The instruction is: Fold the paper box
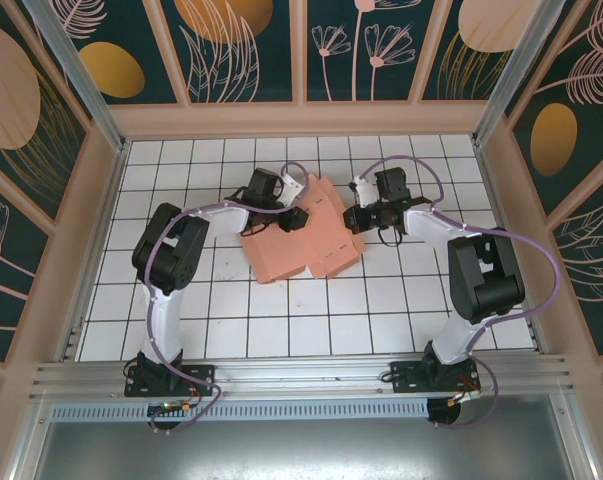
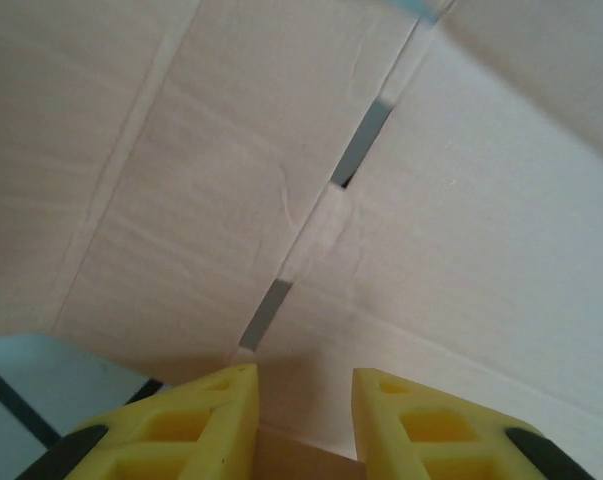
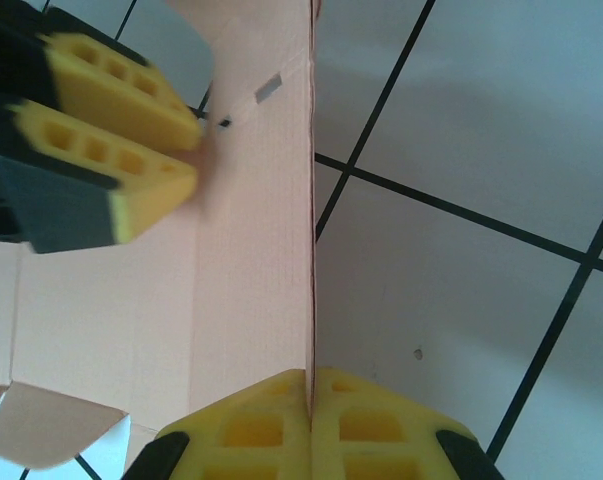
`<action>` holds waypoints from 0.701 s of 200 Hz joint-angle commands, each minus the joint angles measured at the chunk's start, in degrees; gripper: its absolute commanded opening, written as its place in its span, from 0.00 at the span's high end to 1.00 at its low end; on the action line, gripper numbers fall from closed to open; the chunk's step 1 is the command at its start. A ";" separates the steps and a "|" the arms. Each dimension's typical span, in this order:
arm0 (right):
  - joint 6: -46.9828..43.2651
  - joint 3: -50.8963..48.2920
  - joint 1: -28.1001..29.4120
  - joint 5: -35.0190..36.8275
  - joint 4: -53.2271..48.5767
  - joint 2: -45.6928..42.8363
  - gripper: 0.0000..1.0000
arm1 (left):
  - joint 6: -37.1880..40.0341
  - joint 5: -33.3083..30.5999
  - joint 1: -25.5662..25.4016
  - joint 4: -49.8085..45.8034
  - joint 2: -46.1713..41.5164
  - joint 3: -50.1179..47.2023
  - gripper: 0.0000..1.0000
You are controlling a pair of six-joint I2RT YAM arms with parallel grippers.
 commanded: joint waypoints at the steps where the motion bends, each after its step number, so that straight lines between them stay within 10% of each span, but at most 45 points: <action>1: -0.05 0.92 0.41 0.69 0.03 -1.02 1.00 | 0.47 -0.32 -0.11 -5.78 1.83 1.08 0.70; 140: -0.15 2.07 1.55 4.69 -1.12 1.22 1.00 | -12.55 -0.33 0.31 2.27 -6.31 -2.81 0.60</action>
